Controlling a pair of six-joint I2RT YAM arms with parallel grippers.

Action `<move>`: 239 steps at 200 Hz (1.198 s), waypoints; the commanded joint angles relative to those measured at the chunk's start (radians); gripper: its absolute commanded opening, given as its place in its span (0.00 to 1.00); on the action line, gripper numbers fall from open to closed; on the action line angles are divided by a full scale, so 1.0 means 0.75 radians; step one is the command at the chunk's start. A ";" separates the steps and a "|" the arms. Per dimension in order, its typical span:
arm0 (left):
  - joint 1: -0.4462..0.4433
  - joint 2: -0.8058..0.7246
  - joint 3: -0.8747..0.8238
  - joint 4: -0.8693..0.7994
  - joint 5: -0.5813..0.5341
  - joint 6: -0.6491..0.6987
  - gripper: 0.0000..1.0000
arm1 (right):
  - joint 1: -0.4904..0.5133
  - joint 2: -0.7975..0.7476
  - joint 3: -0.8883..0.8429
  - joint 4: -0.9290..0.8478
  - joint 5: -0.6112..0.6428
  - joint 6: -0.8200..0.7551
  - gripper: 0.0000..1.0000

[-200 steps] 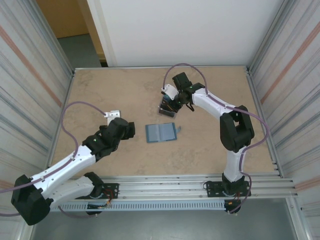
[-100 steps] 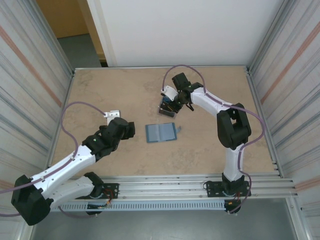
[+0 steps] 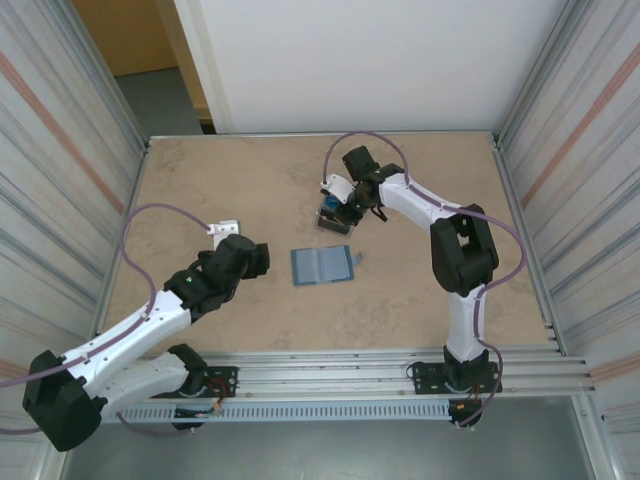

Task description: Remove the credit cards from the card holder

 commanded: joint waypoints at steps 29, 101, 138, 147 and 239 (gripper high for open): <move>0.010 -0.009 0.001 -0.006 -0.006 -0.021 0.99 | -0.004 0.010 0.049 -0.027 0.017 0.004 0.27; 0.012 -0.015 0.000 -0.005 -0.004 -0.021 0.99 | -0.005 -0.096 -0.018 0.036 0.012 0.068 0.27; 0.012 -0.030 -0.009 -0.006 -0.013 -0.022 0.99 | -0.007 -0.233 -0.129 0.117 -0.010 0.160 0.33; 0.013 -0.037 -0.011 -0.009 -0.019 -0.019 0.99 | -0.009 -0.277 -0.166 0.145 -0.011 0.189 0.36; 0.029 -0.128 -0.057 0.012 -0.039 0.027 0.99 | -0.018 -0.803 -0.632 0.289 0.129 0.478 0.66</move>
